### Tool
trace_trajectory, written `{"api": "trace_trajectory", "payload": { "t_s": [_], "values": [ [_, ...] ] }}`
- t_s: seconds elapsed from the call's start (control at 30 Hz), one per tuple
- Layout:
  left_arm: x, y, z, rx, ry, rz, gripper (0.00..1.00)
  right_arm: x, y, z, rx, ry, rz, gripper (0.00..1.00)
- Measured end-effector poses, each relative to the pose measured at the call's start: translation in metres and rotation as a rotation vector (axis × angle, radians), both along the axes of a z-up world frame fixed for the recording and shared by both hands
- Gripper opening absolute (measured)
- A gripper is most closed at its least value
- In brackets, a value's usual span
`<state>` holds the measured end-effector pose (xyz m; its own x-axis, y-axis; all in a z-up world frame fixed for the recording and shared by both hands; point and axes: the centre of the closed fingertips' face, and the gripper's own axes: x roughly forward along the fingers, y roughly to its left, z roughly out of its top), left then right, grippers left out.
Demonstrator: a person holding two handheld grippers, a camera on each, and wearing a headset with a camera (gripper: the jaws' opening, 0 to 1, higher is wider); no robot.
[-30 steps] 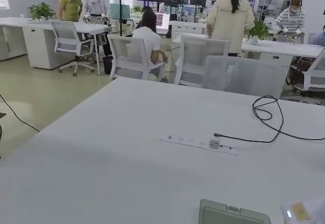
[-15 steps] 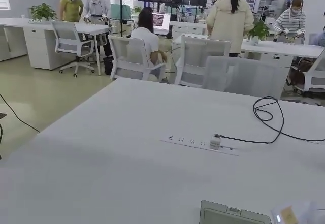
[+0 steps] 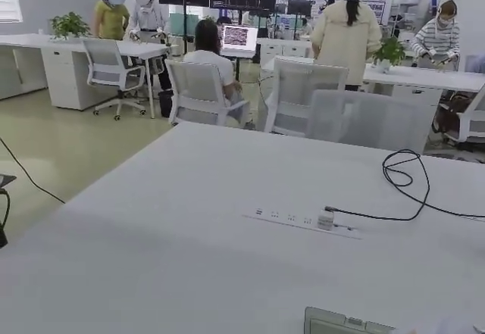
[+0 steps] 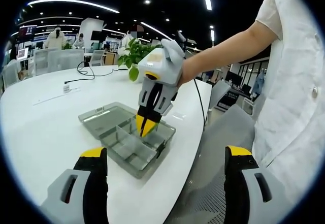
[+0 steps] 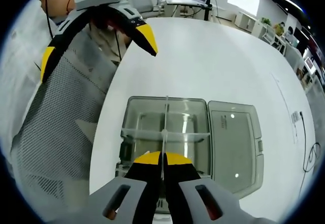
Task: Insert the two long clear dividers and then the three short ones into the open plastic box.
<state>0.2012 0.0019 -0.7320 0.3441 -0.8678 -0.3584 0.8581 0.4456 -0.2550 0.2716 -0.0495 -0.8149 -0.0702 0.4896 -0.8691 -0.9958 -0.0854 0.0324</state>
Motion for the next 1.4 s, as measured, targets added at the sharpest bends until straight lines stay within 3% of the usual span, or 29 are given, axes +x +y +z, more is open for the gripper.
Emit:
{"api": "trace_trajectory", "payload": {
  "t_s": [0.2, 0.8, 1.03, 1.4],
  "values": [
    [0.001, 0.001, 0.001, 0.005, -0.006, -0.002, 0.98, 0.0, -0.001, -0.006, -0.031, -0.014, 0.021, 0.03],
    [0.001, 0.0, 0.004, 0.009, -0.012, -0.004, 0.99, 0.001, -0.002, -0.005, -0.023, -0.007, 0.001, 0.04],
    [0.0, 0.002, 0.004, 0.012, -0.006, 0.003, 0.99, 0.005, -0.001, 0.013, 0.054, 0.02, -0.084, 0.1],
    [0.001, 0.005, 0.005, 0.018, -0.001, 0.015, 0.99, 0.008, -0.014, 0.059, 0.224, 0.075, -0.237, 0.29]
  ]
}}
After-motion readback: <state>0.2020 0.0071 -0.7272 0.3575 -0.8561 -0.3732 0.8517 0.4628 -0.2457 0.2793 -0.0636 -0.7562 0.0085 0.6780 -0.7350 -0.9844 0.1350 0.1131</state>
